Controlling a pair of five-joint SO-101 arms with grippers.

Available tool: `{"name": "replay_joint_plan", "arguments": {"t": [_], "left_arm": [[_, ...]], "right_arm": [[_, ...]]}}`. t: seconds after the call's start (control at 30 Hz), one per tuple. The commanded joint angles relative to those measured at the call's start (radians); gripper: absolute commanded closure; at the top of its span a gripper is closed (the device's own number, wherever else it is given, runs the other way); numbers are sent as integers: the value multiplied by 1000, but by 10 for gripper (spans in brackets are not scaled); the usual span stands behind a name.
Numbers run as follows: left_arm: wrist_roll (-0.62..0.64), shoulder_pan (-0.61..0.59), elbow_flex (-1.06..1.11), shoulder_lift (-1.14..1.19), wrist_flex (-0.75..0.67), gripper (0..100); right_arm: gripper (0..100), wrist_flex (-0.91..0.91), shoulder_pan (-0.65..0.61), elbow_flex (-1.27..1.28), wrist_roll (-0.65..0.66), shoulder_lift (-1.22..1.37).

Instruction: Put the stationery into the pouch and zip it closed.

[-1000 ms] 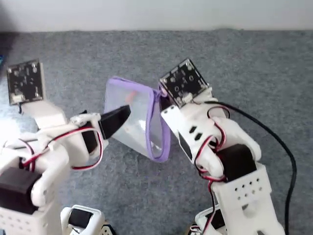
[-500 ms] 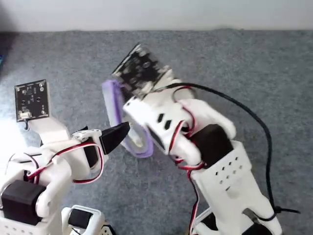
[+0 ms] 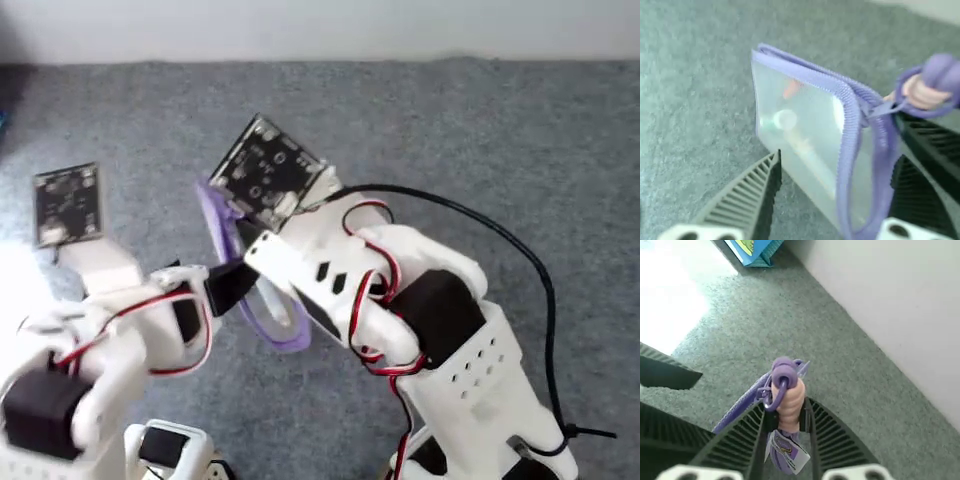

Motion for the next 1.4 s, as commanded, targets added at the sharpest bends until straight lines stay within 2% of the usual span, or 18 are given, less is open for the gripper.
{"name": "replay_joint_plan", "arguments": {"t": [0.0, 0.1, 0.3, 0.4, 0.53, 0.67, 0.83, 0.97, 1.1, 1.27, 1.37], "left_arm": [[-54, 2, -65, -64, 20, 663], [-87, 0, -48, -138, 20, 663], [-94, -8, -24, -215, 20, 663], [-103, -97, -24, -215, 20, 663], [-187, -213, 1, -215, 18, 663], [-230, -265, 79, -215, 17, 663], [-238, -264, 156, -215, -11, 663], [-250, -262, 240, -215, -100, 663], [-249, -198, 348, -215, -218, 663], [-186, 5, 433, -213, -307, 663], [-152, 81, 464, -212, -342, 663]], "right_arm": [[991, 61, 7, -38, -31, -4], [991, 104, 13, -38, -31, -4], [991, 165, 136, -38, -121, -4], [991, 200, 188, -38, -146, -4], [991, 196, 229, -92, -181, 1], [991, 65, 232, -141, -201, 7], [991, -122, 217, -143, -109, 8], [991, -186, 131, -144, 25, 8], [991, -213, 65, -144, 117, 12], [991, -229, 31, -146, 180, 51], [991, -228, 19, -146, 195, 58]]}}
